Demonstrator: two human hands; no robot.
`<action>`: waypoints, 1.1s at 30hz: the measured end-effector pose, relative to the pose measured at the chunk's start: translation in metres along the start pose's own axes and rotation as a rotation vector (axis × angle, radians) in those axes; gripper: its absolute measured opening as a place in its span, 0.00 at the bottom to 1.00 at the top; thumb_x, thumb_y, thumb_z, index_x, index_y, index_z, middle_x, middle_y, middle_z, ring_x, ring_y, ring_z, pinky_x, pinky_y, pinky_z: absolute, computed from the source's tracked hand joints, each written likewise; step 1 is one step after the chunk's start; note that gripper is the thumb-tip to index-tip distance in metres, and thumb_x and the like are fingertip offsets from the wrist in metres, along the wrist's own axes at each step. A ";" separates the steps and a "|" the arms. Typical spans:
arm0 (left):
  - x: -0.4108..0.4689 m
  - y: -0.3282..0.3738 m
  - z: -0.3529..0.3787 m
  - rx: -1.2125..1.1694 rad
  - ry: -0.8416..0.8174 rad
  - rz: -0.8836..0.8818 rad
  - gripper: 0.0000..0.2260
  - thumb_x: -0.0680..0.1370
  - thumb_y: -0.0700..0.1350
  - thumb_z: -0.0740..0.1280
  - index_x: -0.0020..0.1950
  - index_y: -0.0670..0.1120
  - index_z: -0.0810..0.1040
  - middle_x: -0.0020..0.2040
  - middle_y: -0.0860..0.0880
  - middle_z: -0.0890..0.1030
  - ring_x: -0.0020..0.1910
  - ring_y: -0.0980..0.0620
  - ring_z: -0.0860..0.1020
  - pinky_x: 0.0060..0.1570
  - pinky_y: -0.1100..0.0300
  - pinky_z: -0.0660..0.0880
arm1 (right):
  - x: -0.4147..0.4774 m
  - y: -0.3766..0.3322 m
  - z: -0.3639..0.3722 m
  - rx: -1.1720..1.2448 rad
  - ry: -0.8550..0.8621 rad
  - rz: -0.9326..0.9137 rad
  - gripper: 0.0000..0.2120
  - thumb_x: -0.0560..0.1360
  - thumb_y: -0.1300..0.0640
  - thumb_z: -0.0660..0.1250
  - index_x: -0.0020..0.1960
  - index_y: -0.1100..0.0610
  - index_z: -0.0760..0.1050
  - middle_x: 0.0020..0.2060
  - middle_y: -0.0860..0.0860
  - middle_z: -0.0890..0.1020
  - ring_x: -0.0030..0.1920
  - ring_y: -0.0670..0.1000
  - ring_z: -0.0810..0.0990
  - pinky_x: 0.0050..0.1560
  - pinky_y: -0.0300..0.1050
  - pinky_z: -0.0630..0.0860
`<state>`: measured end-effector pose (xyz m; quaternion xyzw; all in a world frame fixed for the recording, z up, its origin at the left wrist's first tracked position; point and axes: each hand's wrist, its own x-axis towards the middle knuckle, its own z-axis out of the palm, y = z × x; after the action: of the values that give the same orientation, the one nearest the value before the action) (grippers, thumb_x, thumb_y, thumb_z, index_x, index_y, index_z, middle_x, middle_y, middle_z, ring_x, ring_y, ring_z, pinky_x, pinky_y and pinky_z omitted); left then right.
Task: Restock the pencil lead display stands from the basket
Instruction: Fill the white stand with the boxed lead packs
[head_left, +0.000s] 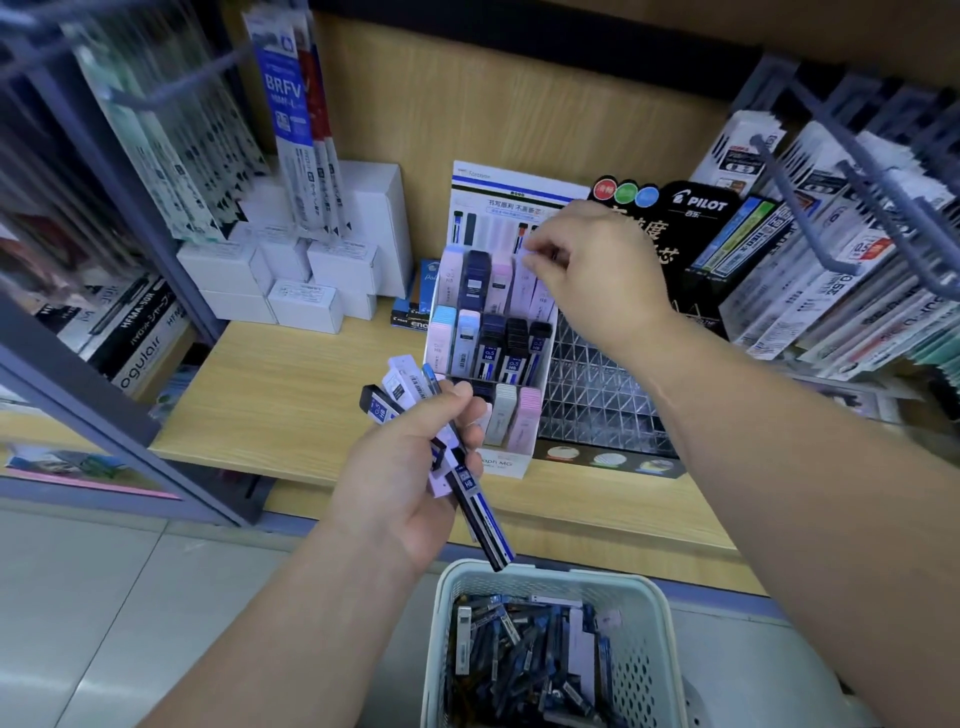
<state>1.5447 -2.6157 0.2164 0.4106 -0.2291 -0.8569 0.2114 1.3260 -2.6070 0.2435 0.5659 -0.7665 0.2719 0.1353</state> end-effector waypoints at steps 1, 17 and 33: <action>0.000 0.000 0.000 -0.002 -0.001 -0.003 0.03 0.76 0.41 0.71 0.48 0.47 0.79 0.40 0.46 0.84 0.32 0.53 0.76 0.35 0.61 0.71 | 0.000 0.000 0.001 -0.027 -0.003 -0.009 0.05 0.75 0.58 0.72 0.48 0.58 0.85 0.45 0.55 0.83 0.44 0.57 0.81 0.46 0.53 0.79; -0.001 -0.003 0.000 -0.056 -0.066 0.037 0.14 0.76 0.31 0.61 0.57 0.44 0.77 0.41 0.45 0.82 0.32 0.52 0.76 0.35 0.60 0.71 | 0.005 -0.007 0.000 -0.133 -0.066 0.134 0.07 0.77 0.56 0.69 0.52 0.53 0.85 0.47 0.52 0.85 0.47 0.57 0.82 0.48 0.51 0.79; 0.000 0.004 -0.001 -0.146 -0.028 0.103 0.08 0.77 0.33 0.63 0.48 0.45 0.77 0.41 0.46 0.82 0.34 0.52 0.77 0.33 0.61 0.73 | -0.054 -0.040 -0.031 0.422 -0.068 0.376 0.07 0.78 0.60 0.69 0.45 0.51 0.82 0.36 0.44 0.82 0.33 0.41 0.76 0.38 0.31 0.71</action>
<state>1.5466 -2.6191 0.2181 0.3697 -0.1899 -0.8649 0.2815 1.3776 -2.5554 0.2513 0.4384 -0.7886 0.4265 -0.0641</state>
